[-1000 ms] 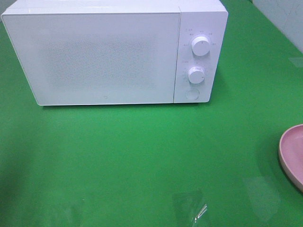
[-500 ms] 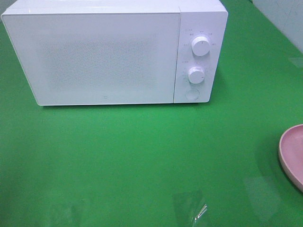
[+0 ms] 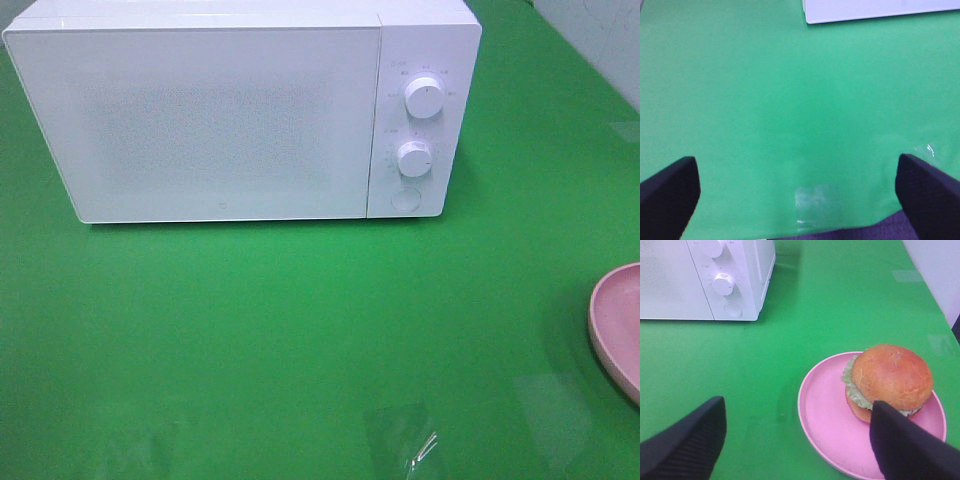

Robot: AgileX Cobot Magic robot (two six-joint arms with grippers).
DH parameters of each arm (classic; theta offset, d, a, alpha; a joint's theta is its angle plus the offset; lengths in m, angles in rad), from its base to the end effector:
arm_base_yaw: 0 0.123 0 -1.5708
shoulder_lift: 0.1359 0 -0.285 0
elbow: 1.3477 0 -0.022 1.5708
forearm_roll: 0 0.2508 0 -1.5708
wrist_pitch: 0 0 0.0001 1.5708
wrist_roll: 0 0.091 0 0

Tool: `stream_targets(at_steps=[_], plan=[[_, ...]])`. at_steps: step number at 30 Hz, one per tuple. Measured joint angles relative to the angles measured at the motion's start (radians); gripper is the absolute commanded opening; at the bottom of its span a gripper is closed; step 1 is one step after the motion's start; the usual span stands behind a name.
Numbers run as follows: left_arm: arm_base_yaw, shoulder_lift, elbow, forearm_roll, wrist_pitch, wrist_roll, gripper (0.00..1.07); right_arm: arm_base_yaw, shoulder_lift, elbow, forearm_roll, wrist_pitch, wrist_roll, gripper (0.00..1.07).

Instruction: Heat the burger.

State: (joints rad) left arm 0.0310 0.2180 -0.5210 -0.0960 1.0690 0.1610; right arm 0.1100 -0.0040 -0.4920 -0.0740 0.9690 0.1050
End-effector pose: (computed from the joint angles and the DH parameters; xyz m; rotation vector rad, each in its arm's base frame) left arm 0.0271 -0.0068 0.2806 0.1392 2.2405 -0.0159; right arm -0.0005 -0.0056 0.2828 -0.0057 1.9550 0.0545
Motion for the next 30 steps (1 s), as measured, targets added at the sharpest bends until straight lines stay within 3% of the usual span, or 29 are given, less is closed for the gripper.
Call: stream_targets(at_steps=[10, 30], plan=[[0.0, -0.221, 0.0, 0.0, 0.001, -0.003, 0.98, 0.0, 0.0, 0.0, 0.0, 0.0, 0.0, 0.76], [0.0, -0.223, 0.0, 0.0, 0.001, -0.003, 0.98, 0.0, 0.0, 0.0, 0.0, 0.0, 0.0, 0.76]])
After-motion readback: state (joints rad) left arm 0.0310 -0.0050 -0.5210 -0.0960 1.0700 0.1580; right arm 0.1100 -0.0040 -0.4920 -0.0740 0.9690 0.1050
